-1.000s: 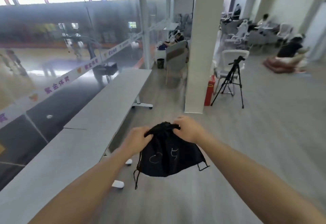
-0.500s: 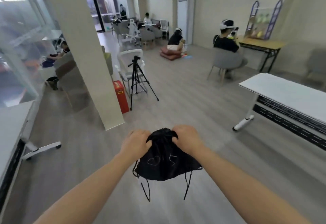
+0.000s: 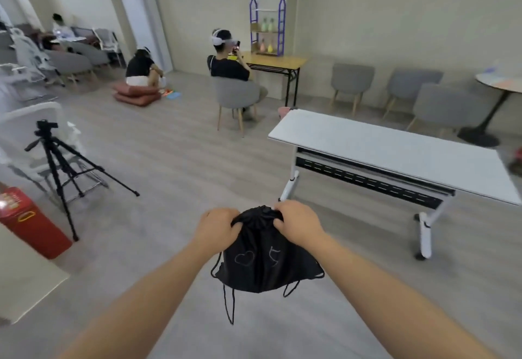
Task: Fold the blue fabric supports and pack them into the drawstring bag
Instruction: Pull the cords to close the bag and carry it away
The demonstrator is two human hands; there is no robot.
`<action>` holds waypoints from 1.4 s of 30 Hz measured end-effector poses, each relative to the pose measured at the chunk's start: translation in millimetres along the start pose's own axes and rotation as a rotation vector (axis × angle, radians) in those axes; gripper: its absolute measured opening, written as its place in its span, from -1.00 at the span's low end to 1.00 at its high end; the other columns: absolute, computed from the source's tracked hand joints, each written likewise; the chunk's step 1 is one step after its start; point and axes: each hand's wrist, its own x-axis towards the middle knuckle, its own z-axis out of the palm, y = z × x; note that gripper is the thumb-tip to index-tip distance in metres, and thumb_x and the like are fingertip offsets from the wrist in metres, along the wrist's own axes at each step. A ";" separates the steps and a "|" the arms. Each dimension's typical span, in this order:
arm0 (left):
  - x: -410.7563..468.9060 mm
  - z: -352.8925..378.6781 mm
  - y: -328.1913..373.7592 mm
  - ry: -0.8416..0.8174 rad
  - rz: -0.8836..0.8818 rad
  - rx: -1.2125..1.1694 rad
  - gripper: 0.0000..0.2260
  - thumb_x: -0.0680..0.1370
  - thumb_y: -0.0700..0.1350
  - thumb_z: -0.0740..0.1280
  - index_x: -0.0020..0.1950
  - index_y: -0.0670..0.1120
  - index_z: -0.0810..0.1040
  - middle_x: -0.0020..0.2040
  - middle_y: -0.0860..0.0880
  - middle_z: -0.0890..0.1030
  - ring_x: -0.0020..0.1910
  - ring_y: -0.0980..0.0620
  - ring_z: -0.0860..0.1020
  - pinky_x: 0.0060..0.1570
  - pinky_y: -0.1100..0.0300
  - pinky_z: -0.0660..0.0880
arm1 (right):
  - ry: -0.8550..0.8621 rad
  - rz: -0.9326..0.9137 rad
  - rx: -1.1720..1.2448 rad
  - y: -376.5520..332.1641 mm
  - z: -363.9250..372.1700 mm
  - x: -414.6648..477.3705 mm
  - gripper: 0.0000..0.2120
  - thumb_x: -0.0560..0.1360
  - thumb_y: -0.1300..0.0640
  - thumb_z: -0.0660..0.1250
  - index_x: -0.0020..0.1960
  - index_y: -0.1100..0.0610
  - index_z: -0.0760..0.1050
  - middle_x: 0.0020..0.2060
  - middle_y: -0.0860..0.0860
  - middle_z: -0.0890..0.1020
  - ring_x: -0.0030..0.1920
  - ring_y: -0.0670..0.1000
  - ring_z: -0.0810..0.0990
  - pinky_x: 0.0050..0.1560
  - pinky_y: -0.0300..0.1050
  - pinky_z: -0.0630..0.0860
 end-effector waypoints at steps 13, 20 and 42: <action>337.4 19.6 104.6 -0.002 0.120 -0.010 -0.82 0.57 0.05 0.25 0.01 0.00 0.59 -0.10 -0.01 0.66 -0.05 -0.13 0.61 -0.05 0.02 0.53 | 0.118 0.163 0.049 218.2 -98.0 218.8 -0.84 0.53 0.06 0.23 0.02 0.07 0.55 -0.01 0.03 0.64 0.00 0.12 0.61 -0.08 0.00 0.55; 508.1 2.0 171.1 0.047 0.156 -0.087 -0.89 0.56 0.00 0.31 -0.07 -0.03 0.53 -0.16 0.00 0.59 -0.12 -0.13 0.57 -0.12 0.01 0.53 | 0.299 0.247 0.045 311.8 -170.4 331.1 -0.83 0.56 0.14 0.25 0.09 0.09 0.57 0.02 0.04 0.64 0.03 0.13 0.59 -0.04 -0.01 0.53; 986.7 1.0 291.1 0.194 0.499 -0.159 -0.86 0.57 0.00 0.28 0.04 0.01 0.59 -0.06 -0.04 0.66 -0.08 -0.13 0.61 -0.08 0.02 0.55 | 0.597 0.429 -0.115 574.3 -309.2 661.9 -0.84 0.56 0.12 0.25 0.08 0.08 0.57 0.04 0.06 0.63 0.06 0.16 0.59 -0.02 0.14 0.60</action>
